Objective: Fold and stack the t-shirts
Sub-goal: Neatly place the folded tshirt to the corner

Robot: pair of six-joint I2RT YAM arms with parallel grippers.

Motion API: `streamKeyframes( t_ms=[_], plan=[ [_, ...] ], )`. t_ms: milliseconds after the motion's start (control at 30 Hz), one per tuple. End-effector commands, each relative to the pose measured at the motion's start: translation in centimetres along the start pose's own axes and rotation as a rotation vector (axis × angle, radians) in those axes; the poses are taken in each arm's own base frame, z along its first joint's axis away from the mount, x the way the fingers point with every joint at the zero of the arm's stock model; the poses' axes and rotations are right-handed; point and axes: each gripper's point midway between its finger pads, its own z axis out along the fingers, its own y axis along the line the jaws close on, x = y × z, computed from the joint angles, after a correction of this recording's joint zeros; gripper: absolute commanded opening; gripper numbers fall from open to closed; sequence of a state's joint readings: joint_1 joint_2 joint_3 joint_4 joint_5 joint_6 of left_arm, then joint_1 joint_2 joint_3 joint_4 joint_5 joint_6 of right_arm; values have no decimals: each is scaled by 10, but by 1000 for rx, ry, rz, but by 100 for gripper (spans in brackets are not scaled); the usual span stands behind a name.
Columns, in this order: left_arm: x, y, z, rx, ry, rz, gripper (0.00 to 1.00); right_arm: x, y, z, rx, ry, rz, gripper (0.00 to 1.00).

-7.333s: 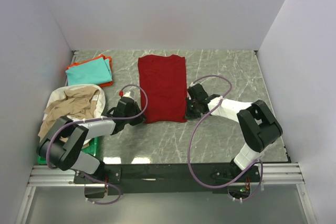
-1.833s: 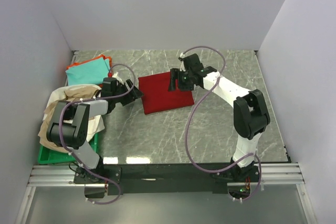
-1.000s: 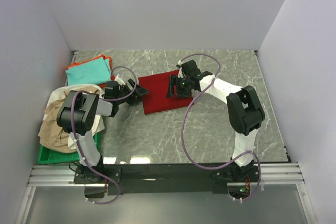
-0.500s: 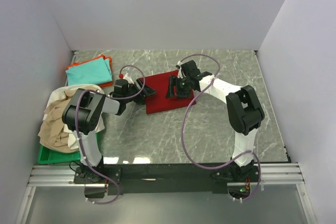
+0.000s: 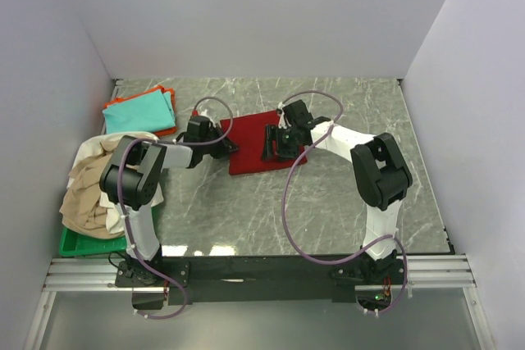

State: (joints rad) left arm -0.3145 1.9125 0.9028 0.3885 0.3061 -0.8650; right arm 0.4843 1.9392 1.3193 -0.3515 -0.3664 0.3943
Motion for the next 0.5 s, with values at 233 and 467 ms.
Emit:
streamKeyframes(
  t_ms=[233, 467],
  plan=[
    [-69, 8, -38, -352, -38, 376, 0, -15, 6, -44, 46, -103, -70, 75],
    [-118, 14, -64, -588, -70, 558, 0, -21, 9, -64, 54, -145, -101, 75]
  ],
)
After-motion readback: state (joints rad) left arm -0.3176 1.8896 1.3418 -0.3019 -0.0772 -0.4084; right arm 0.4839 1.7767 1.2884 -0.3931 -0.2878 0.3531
